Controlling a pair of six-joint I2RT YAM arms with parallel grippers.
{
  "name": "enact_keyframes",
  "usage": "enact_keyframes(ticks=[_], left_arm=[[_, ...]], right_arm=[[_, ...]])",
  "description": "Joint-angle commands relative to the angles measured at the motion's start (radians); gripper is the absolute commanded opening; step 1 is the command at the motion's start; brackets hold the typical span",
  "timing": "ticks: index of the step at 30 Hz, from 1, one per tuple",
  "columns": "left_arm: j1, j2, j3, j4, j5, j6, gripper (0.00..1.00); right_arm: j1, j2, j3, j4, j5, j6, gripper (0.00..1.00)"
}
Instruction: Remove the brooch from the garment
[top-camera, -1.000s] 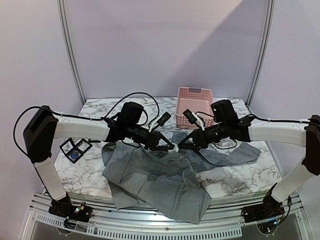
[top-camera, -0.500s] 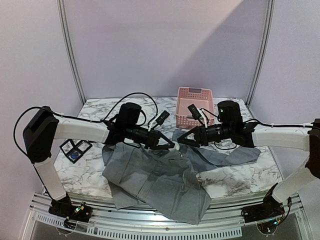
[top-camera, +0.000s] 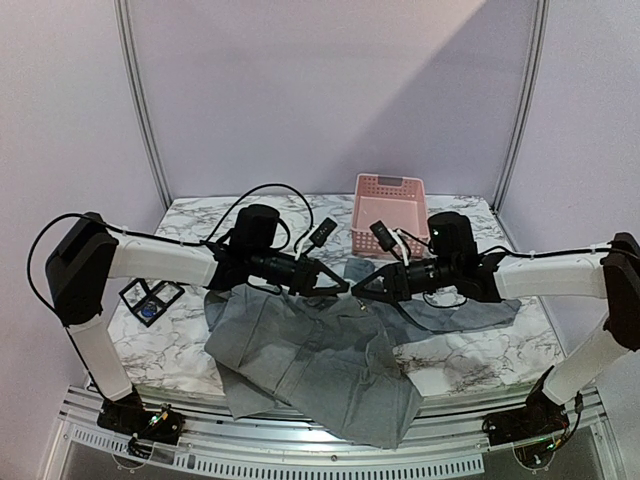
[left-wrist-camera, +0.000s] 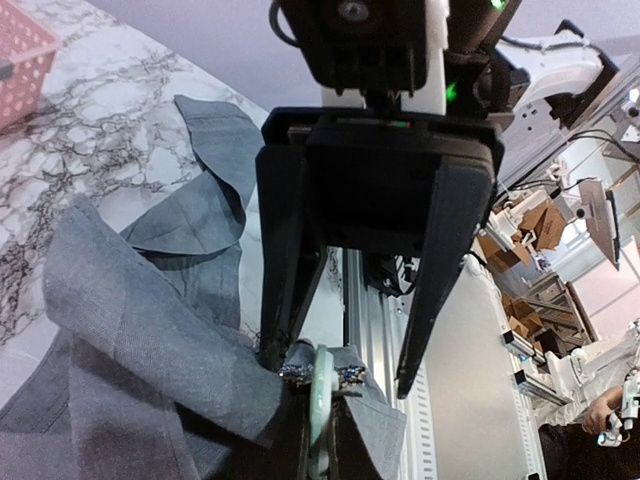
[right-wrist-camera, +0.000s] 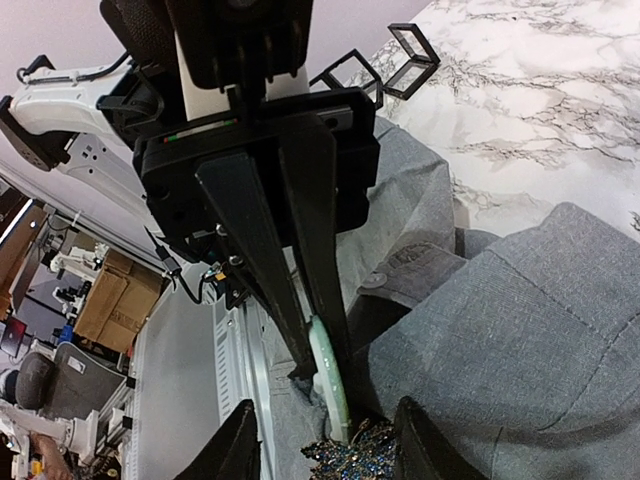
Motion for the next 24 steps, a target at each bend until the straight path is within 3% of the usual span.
enact_keyframes(ticks=[1,24], left_arm=[[0.009,-0.042,-0.008,0.030,0.023,-0.005,0.00],[0.009,-0.043,-0.011,0.033,0.024,-0.007,0.00]], right_arm=[[0.004,0.030,-0.010,0.035,-0.018,0.015,0.39],[0.015,0.079,0.002,0.039,-0.006,0.025,0.10]])
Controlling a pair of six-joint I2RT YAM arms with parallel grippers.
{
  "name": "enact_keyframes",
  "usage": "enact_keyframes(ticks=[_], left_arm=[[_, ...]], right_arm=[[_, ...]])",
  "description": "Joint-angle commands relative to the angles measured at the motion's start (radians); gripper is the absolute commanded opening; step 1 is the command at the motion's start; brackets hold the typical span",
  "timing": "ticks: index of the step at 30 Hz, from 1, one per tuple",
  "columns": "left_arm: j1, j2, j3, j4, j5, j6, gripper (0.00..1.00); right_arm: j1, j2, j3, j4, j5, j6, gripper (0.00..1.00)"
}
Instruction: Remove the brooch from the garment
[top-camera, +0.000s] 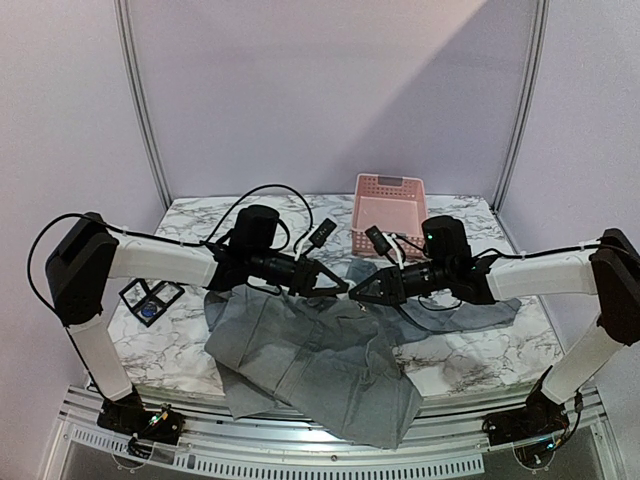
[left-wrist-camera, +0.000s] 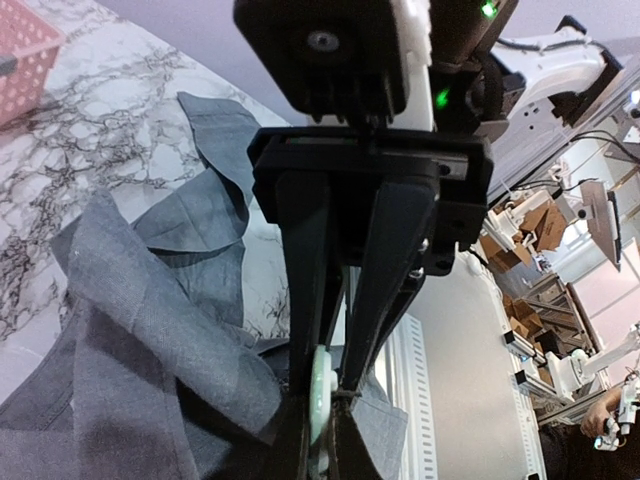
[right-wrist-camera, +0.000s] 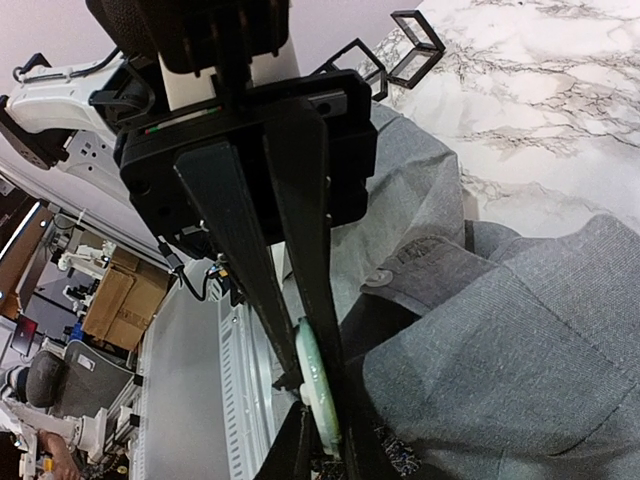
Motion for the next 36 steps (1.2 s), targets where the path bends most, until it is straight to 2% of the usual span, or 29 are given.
enact_keyframes(ticks=[1,18,36], left_arm=[[0.008,-0.043,-0.007,0.033,0.026,-0.004,0.00],[0.005,-0.044,-0.012,0.061,0.049,-0.023,0.00],[-0.003,-0.051,-0.018,0.086,0.065,-0.037,0.00]], right_arm=[[0.007,0.029,0.003,-0.003,0.016,0.003,0.10],[0.006,0.121,0.059,-0.051,0.075,0.068,0.00],[-0.026,0.236,0.114,-0.119,0.134,0.168,0.00]])
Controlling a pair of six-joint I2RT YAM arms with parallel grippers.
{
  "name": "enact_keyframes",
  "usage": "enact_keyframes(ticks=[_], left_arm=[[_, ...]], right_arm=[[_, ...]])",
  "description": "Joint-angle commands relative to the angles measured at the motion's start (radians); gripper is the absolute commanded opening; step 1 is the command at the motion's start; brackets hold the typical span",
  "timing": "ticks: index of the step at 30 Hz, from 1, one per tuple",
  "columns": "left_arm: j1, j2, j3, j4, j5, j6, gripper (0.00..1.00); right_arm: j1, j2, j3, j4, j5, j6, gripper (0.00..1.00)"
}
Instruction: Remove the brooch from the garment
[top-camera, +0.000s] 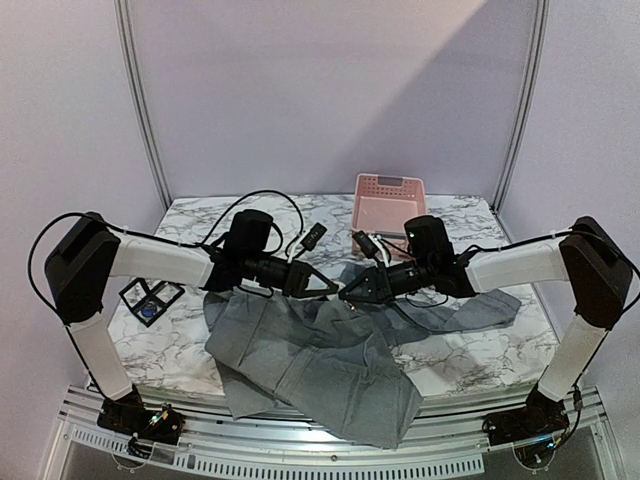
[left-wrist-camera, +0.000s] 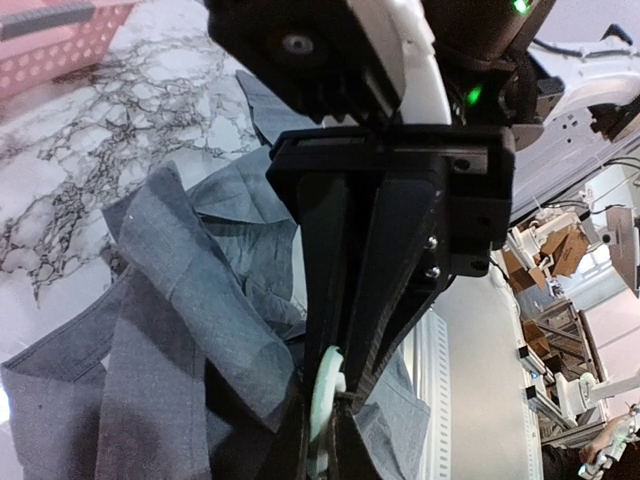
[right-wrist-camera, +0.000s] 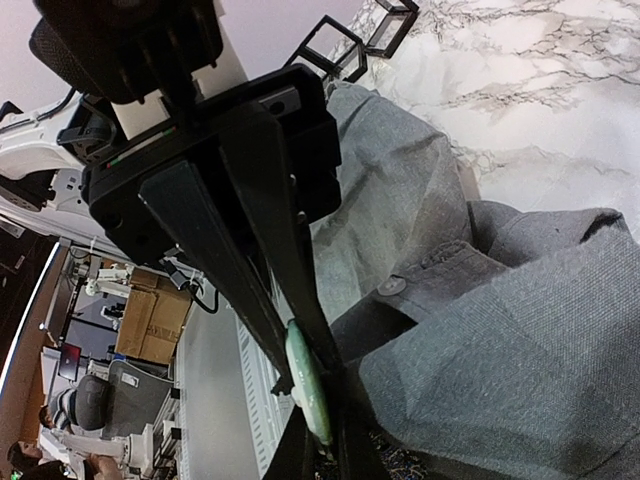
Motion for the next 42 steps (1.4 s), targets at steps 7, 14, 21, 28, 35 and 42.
enact_keyframes(ticks=[7,14,21,28,35,42], left_arm=[[-0.038,-0.054,0.023,0.111,0.106,-0.027,0.00],[-0.025,-0.042,0.023,0.110,0.091,-0.038,0.00],[0.000,-0.014,0.034,0.090,0.068,-0.043,0.00],[0.000,-0.015,0.029,0.109,0.077,-0.050,0.00],[-0.001,-0.019,0.021,0.139,0.086,-0.068,0.00],[-0.001,-0.022,0.020,0.147,0.085,-0.073,0.00]], right_arm=[[-0.021,0.107,0.038,-0.128,0.177,0.057,0.00],[-0.021,0.073,0.020,-0.086,0.117,-0.005,0.03],[-0.021,-0.119,-0.044,-0.002,0.062,-0.097,0.23],[-0.021,-0.190,-0.099,0.094,0.053,-0.053,0.38],[-0.021,-0.147,-0.091,0.098,0.049,-0.048,0.34],[-0.021,-0.107,-0.078,0.105,0.018,-0.041,0.25]])
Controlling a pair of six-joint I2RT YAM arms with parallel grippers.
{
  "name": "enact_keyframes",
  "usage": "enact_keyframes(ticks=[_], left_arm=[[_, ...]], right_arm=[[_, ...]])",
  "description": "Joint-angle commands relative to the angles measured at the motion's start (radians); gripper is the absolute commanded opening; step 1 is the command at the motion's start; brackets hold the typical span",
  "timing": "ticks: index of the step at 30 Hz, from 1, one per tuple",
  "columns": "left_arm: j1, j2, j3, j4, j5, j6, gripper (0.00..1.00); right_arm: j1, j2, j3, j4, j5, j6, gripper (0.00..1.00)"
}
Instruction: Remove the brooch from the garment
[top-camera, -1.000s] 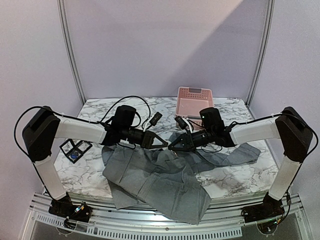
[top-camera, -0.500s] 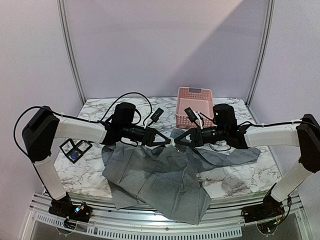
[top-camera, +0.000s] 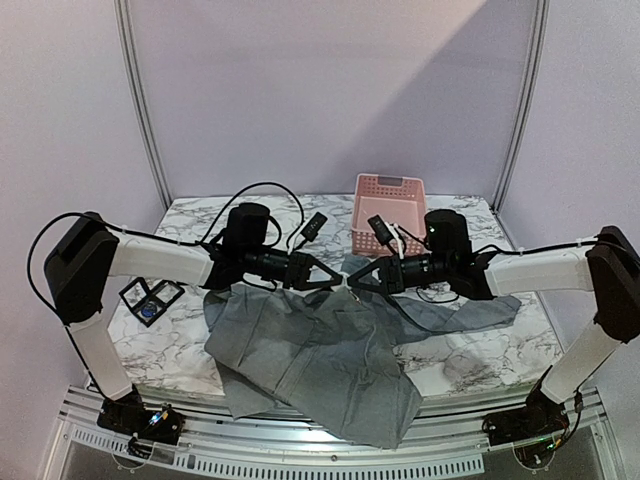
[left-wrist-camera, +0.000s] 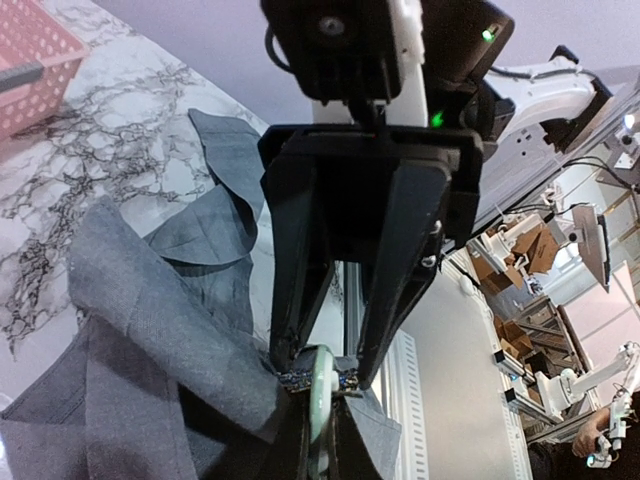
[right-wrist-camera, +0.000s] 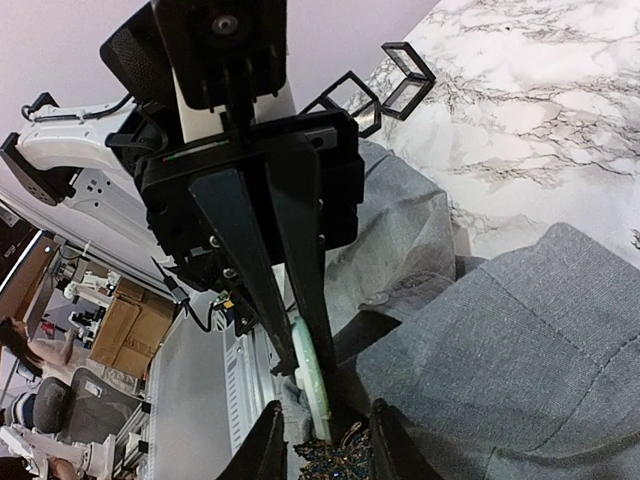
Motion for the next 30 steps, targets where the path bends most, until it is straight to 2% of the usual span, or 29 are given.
enact_keyframes(ticks=[1,4,12,13,18,21,25,26,29,30], left_arm=[[-0.006,-0.022,0.008,0.035,0.021,-0.009,0.00],[-0.006,-0.023,0.007,0.035,0.020,-0.009,0.00],[-0.012,-0.018,0.015,0.006,0.021,0.006,0.00],[-0.012,-0.017,0.018,-0.004,0.022,0.012,0.04],[-0.007,-0.020,0.037,-0.050,0.039,0.038,0.41],[-0.002,-0.023,0.060,-0.138,0.048,0.093,0.50],[0.007,-0.027,0.085,-0.231,0.039,0.156,0.50],[0.010,-0.026,0.087,-0.239,0.037,0.160,0.47],[0.016,-0.021,0.091,-0.240,0.043,0.157,0.29],[0.018,-0.021,0.092,-0.241,0.044,0.157,0.27]], right_arm=[[-0.003,0.036,-0.001,0.025,-0.026,0.005,0.23],[-0.003,0.038,0.000,0.030,-0.035,0.006,0.13],[-0.004,0.046,0.006,0.045,-0.043,0.003,0.00],[-0.003,0.044,0.006,0.047,-0.041,0.003,0.00],[-0.004,0.021,-0.006,0.045,-0.028,-0.007,0.00],[-0.006,0.006,-0.013,0.041,-0.023,-0.009,0.00],[-0.007,-0.012,-0.021,0.034,-0.019,-0.009,0.00],[-0.007,-0.015,-0.021,0.029,-0.019,-0.012,0.00],[-0.007,-0.020,-0.025,0.023,-0.015,-0.017,0.00],[-0.008,-0.020,-0.025,0.023,-0.015,-0.017,0.00]])
